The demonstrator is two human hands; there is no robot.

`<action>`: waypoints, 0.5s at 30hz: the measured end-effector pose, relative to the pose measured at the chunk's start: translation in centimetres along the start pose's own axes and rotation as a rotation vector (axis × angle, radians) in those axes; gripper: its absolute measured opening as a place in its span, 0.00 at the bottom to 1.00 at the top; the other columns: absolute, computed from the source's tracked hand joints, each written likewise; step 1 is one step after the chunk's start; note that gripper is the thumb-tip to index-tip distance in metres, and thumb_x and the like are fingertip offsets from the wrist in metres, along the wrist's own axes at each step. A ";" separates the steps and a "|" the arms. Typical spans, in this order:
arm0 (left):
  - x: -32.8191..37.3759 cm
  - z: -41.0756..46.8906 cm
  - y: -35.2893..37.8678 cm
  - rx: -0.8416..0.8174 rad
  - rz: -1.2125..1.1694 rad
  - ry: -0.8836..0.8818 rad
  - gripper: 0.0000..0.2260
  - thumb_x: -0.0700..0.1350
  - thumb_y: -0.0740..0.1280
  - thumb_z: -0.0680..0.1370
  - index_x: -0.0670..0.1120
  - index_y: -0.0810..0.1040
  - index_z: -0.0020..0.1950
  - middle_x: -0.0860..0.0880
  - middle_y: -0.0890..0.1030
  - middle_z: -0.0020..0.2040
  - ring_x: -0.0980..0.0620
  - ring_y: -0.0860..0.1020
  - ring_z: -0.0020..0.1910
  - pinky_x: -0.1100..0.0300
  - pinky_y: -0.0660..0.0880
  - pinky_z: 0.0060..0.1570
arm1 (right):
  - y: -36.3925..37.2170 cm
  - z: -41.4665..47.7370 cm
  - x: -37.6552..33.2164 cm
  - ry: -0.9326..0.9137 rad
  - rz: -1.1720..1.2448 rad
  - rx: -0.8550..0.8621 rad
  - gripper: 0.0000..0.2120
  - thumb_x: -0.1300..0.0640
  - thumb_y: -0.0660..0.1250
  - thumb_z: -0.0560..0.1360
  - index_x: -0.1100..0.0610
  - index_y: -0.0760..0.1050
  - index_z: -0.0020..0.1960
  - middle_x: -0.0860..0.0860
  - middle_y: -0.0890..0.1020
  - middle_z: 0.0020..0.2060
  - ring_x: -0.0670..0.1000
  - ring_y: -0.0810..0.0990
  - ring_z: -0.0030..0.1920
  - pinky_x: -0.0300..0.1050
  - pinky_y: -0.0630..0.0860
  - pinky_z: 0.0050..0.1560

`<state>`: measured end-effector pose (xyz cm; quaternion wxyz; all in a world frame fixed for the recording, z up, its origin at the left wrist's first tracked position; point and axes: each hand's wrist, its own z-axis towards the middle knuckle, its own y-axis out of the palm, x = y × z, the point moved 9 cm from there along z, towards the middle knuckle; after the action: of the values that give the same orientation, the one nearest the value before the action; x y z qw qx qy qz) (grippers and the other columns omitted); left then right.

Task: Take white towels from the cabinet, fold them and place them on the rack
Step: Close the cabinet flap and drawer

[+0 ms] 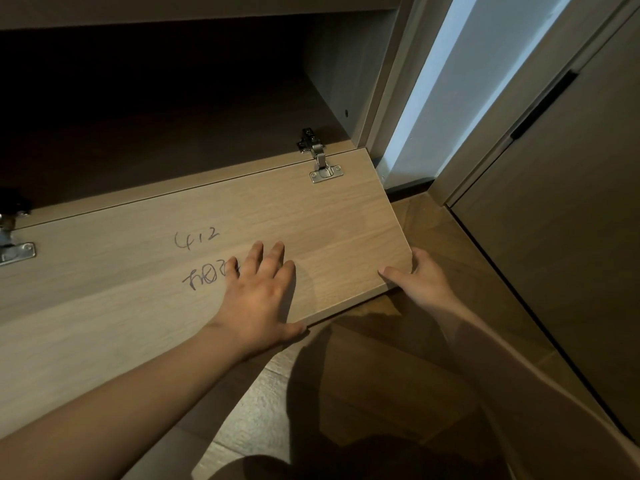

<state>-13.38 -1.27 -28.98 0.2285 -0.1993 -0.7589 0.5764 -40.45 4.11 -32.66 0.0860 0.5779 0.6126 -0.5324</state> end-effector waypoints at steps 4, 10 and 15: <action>0.1 -0.3 -0.5 0.008 -0.021 -0.006 0.46 0.71 0.67 0.66 0.52 0.53 0.77 0.48 0.44 0.80 0.41 0.42 0.78 0.36 0.46 0.74 | -0.5 -0.3 -0.4 -0.031 0.055 0.003 0.27 0.51 0.76 0.70 0.52 0.70 0.65 0.46 0.77 0.54 0.49 0.77 0.55 0.42 0.77 0.48; 0.2 -0.9 -1.9 0.022 -0.048 0.011 0.47 0.69 0.69 0.66 0.53 0.51 0.78 0.49 0.45 0.80 0.43 0.42 0.78 0.36 0.45 0.74 | -2.3 -0.4 -1.1 0.010 0.137 0.104 0.20 0.54 0.74 0.72 0.53 0.72 0.60 0.47 0.78 0.50 0.46 0.77 0.47 0.37 0.73 0.39; 0.3 -1.3 -3.6 -0.010 -0.110 0.035 0.47 0.69 0.69 0.65 0.54 0.53 0.77 0.49 0.47 0.80 0.43 0.44 0.78 0.38 0.46 0.75 | -3.8 -1.4 -2.4 0.064 0.172 0.169 0.22 0.54 0.76 0.71 0.55 0.73 0.62 0.48 0.78 0.48 0.48 0.77 0.46 0.41 0.74 0.36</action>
<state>-13.00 -1.01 -25.19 0.2719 -0.1685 -0.7676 0.5554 -42.00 4.55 -28.29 0.0626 0.6501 0.5164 -0.5539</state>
